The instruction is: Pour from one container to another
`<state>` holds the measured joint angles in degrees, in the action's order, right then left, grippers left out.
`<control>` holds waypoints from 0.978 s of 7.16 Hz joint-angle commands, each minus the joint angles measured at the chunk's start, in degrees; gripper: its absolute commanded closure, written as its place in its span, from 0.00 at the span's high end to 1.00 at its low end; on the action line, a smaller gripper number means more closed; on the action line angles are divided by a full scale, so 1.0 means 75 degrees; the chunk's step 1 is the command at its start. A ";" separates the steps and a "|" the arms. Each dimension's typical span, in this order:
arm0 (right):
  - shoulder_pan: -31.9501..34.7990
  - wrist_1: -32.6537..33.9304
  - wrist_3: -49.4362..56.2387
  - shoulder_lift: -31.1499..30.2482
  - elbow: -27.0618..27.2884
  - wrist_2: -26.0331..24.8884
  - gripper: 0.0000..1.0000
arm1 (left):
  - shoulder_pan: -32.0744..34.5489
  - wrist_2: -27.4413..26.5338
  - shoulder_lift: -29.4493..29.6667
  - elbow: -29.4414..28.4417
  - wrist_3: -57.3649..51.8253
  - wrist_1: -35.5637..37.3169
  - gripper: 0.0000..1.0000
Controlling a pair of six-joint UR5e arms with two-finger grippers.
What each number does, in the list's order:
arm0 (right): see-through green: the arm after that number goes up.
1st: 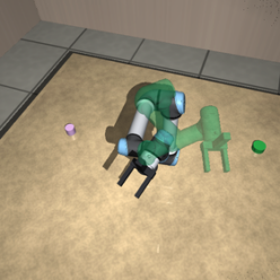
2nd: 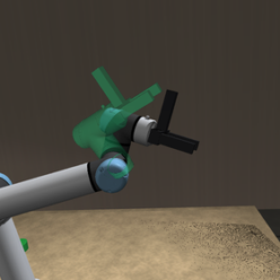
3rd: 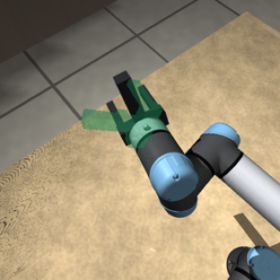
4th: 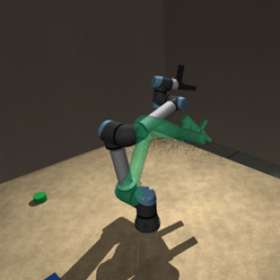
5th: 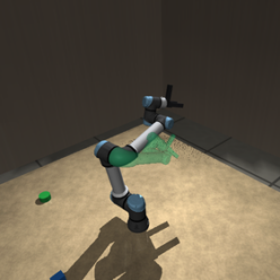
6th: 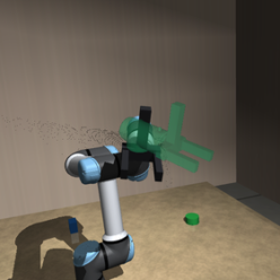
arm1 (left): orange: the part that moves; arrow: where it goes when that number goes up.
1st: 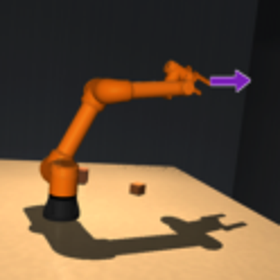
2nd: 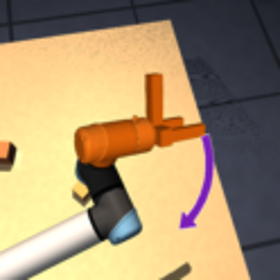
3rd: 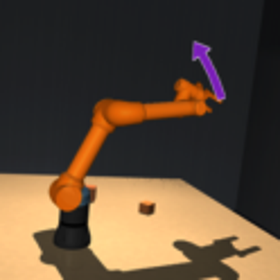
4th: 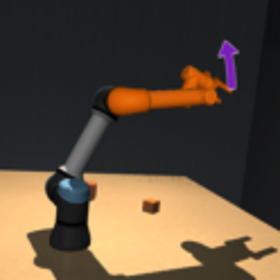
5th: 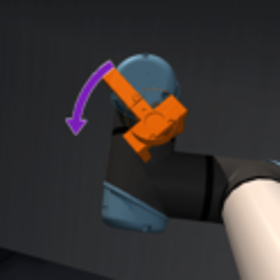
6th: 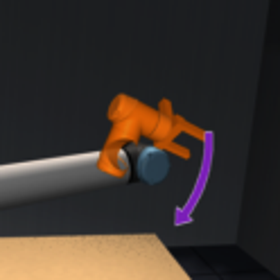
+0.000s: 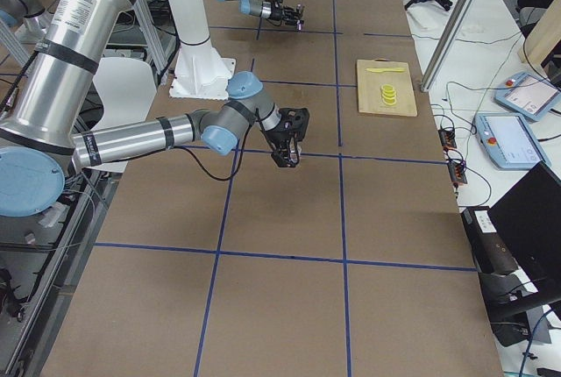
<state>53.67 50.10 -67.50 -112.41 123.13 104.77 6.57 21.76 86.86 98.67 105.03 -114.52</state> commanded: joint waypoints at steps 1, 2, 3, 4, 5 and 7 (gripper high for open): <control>0.0004 0.0000 0.0000 0.0000 0.0000 0.0000 1.00 | 0.0096 -0.0053 0.0032 -0.0055 0.0000 0.0000 0.62; 0.0004 0.0000 0.0000 0.0000 0.0000 0.0000 1.00 | 0.0143 -0.0076 0.0032 -0.0055 0.0012 0.0000 0.61; 0.0004 0.0000 0.0000 0.0000 0.0000 0.0000 1.00 | 0.0179 -0.0204 0.0032 -0.0055 0.0012 0.0000 0.61; 0.0004 0.0000 0.0000 0.0000 0.0000 0.0000 1.00 | 0.0191 -0.0229 0.0044 -0.0078 0.0012 0.0000 0.61; 0.0004 0.0000 0.0000 0.0000 -0.0011 0.0000 1.00 | 0.0191 -0.0240 0.0067 -0.0102 0.0023 0.0000 0.60; 0.0004 0.0012 0.0000 0.0000 -0.0023 0.0000 1.00 | 0.0191 -0.0241 0.0126 -0.0184 0.0035 0.0000 0.57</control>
<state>53.70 50.15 -67.50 -112.41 123.03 104.77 7.98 19.99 87.53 97.57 105.22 -114.52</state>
